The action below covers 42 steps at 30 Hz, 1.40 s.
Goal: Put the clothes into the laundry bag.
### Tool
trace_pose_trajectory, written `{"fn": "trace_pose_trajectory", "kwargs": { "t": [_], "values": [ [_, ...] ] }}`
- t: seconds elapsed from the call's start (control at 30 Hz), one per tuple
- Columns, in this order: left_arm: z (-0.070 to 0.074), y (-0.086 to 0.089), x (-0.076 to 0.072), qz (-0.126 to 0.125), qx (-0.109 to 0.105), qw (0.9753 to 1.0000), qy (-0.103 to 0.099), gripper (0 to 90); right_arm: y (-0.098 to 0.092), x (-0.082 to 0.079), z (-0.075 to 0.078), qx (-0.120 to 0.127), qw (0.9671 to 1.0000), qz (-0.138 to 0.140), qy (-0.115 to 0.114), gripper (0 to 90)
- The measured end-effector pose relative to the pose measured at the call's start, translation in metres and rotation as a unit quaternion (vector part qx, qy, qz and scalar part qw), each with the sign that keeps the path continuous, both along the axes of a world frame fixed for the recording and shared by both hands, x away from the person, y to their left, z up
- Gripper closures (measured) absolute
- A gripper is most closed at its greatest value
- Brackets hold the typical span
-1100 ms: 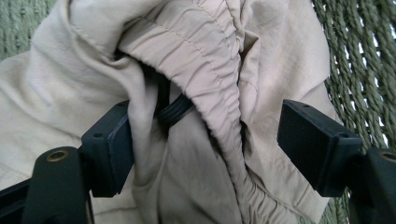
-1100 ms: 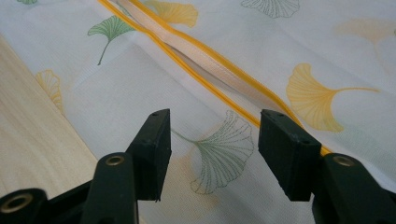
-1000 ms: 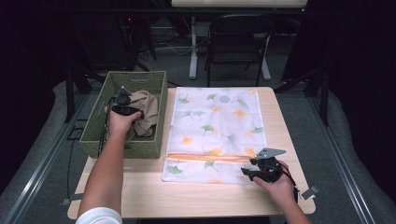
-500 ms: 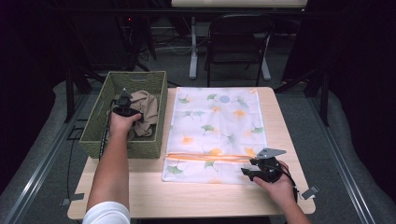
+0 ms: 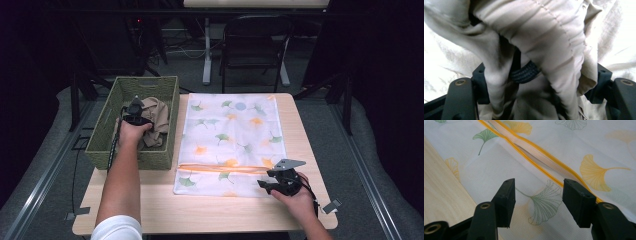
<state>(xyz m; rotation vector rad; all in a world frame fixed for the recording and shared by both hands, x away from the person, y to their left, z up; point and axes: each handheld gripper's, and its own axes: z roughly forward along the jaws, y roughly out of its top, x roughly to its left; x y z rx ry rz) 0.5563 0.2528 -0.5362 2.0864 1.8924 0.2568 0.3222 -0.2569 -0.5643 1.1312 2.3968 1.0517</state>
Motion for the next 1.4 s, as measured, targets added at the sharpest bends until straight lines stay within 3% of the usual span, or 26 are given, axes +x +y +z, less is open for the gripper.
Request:
{"fn": "trace_pose_trajectory", "kwargs": {
  "t": [0.2,0.3,0.33,0.5,0.57,0.87,1.17,1.2,1.23,1.3,1.37,1.4],
  "values": [
    [0.000,0.000,0.001,0.008,-0.002,1.0000,0.000,29.7,0.001,0.001,0.000,-0.001,1.0000,0.004,0.003,43.7],
    [0.001,-0.004,0.000,-0.005,0.010,0.9999,-0.003,35.8,0.002,0.001,-0.001,-0.004,1.0000,0.002,0.002,43.8],
    [0.003,-0.005,-0.001,-0.018,0.013,0.9997,-0.010,42.4,0.001,0.001,0.000,-0.009,0.9999,0.005,0.004,43.8],
    [0.006,-0.006,-0.003,-0.038,0.023,0.9988,-0.020,51.6,0.000,0.002,-0.001,-0.004,1.0000,0.003,0.003,43.8],
    [0.009,-0.007,-0.004,-0.046,0.020,0.9985,-0.023,60.8,0.000,0.002,-0.001,-0.006,1.0000,0.006,0.002,43.8],
    [0.017,0.000,-0.008,-0.052,0.006,0.9981,-0.032,65.5,-0.001,0.002,-0.002,-0.003,1.0000,0.002,0.002,43.7],
    [0.030,0.009,-0.016,-0.068,0.010,0.9965,-0.047,66.2,0.000,0.002,-0.002,-0.002,1.0000,0.003,0.005,43.7],
    [0.033,0.010,-0.016,-0.073,0.017,0.9962,-0.045,66.2,0.000,0.002,-0.002,-0.001,1.0000,0.004,0.005,43.6],
    [0.041,0.010,-0.018,-0.090,0.038,0.9941,-0.047,66.2,0.000,0.002,-0.002,-0.003,1.0000,0.005,0.005,43.6],
    [0.045,0.011,-0.019,-0.100,0.043,0.9929,-0.049,66.3,0.000,0.002,-0.002,-0.003,1.0000,0.004,0.006,43.6],
    [0.054,0.013,-0.021,-0.107,0.029,0.9921,-0.059,66.4,0.000,0.002,-0.002,0.000,1.0000,0.004,0.005,43.6],
    [0.062,0.013,-0.023,-0.119,0.031,0.9908,-0.056,66.4,0.000,0.002,-0.002,-0.001,1.0000,0.004,0.004,43.6]
  ]
}}
